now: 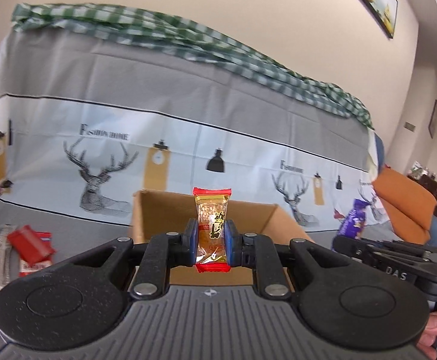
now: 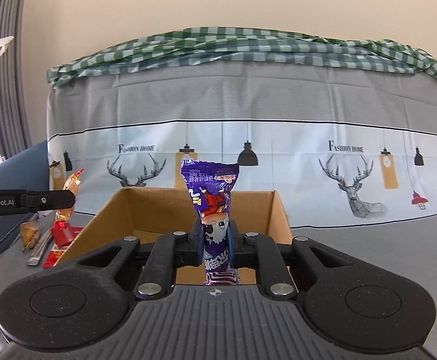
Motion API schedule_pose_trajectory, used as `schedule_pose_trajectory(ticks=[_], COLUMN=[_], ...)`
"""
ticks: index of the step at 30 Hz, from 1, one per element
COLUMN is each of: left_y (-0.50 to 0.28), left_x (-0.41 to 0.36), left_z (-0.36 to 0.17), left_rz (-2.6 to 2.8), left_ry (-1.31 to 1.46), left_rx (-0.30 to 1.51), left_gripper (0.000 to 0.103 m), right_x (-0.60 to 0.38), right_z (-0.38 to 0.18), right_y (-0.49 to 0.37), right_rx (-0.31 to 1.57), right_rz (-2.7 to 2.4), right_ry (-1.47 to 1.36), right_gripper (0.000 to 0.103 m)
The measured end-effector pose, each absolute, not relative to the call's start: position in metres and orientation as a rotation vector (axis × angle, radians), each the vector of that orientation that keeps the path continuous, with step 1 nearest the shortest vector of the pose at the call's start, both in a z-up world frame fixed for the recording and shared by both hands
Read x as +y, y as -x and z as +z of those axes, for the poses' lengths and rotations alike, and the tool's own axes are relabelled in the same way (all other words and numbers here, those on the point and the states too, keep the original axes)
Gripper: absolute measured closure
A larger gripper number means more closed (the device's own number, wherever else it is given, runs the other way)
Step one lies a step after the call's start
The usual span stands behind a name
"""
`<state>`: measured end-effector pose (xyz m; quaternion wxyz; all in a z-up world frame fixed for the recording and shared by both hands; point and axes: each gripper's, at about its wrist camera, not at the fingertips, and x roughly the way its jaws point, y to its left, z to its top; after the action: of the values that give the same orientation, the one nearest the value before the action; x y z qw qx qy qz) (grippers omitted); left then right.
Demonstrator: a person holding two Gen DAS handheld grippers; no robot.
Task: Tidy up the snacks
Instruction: 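Lift both held candies and carry them over the cardboard box, then lower the purple candy bar into the box with right gripper while left gripper releases the orange candy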
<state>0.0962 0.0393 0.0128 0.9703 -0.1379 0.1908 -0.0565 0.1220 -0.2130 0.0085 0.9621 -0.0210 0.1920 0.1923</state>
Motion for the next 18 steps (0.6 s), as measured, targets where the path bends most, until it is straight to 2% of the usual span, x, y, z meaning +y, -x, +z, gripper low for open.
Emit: schedule_pose_trajectory(ticks=[18], left_y=[-0.112], left_x=[0.028], left_z=[0.003], left_rz=[-0.168], left_ry=[0.314], left_rx=[0.424], left_gripper=[0.084], right_x=[-0.193], right_z=[0.004], right_y=[-0.129], right_rx=[0.402], right_rz=[0.387], right_ry=[0.104], right_gripper=[0.088])
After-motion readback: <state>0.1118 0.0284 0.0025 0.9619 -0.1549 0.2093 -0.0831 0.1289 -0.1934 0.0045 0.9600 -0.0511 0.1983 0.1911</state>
